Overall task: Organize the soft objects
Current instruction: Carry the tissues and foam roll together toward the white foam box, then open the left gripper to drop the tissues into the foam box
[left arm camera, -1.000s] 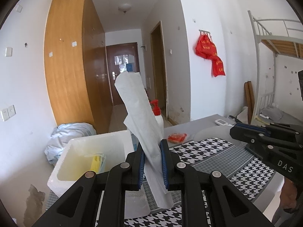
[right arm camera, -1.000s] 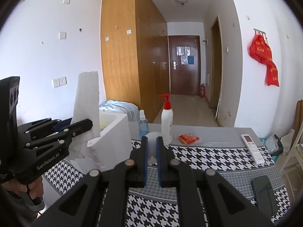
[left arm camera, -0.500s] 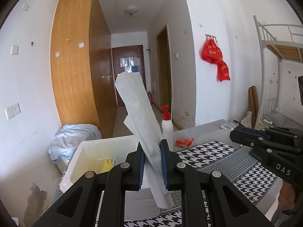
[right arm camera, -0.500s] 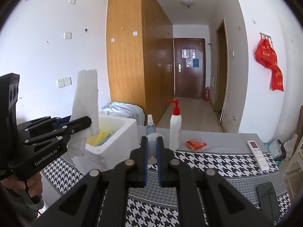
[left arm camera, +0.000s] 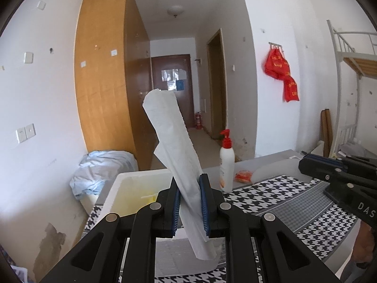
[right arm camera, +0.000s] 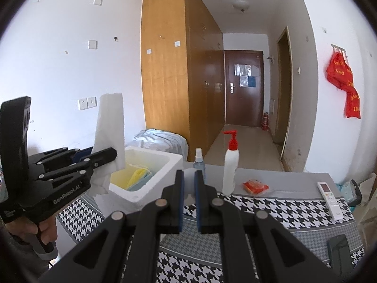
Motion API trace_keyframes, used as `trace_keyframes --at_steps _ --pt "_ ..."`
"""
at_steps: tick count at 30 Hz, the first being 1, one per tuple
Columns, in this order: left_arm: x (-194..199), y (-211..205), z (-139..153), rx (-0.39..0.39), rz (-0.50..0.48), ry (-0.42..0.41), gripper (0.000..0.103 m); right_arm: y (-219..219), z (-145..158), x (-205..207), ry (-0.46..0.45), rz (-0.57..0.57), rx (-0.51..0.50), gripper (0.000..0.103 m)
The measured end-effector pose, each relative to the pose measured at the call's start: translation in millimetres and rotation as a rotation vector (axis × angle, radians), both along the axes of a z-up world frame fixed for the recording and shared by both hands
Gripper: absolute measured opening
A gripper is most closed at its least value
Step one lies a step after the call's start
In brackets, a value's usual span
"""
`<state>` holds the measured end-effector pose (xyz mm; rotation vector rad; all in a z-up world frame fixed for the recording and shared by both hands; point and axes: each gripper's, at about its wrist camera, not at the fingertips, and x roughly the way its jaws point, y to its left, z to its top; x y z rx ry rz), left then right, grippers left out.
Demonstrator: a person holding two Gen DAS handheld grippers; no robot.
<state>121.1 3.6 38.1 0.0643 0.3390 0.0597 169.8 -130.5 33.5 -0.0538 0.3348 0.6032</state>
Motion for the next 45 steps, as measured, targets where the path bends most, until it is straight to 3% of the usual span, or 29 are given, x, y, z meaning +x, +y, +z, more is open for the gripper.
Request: trace_keyframes --at_steps 17,40,42,44,45 --pt "14 33 -7 -0.015 0.065 0.029 0.017 38 7 16 -0.004 0.033 -0.029 0.011" --pt "53 57 -25 -0.053 0.064 0.122 0.019 62 4 23 -0.014 0.063 -0.049 0.011" --pt "54 61 -27 -0.059 0.067 0.126 0.035 63 4 23 -0.013 0.062 -0.05 0.011" --pt "53 66 -27 -0.071 0.076 0.119 0.076 66 4 24 -0.013 0.061 -0.052 0.011" --pt "51 69 -27 -0.076 0.084 0.108 0.081 67 4 24 -0.013 0.06 -0.053 0.011"
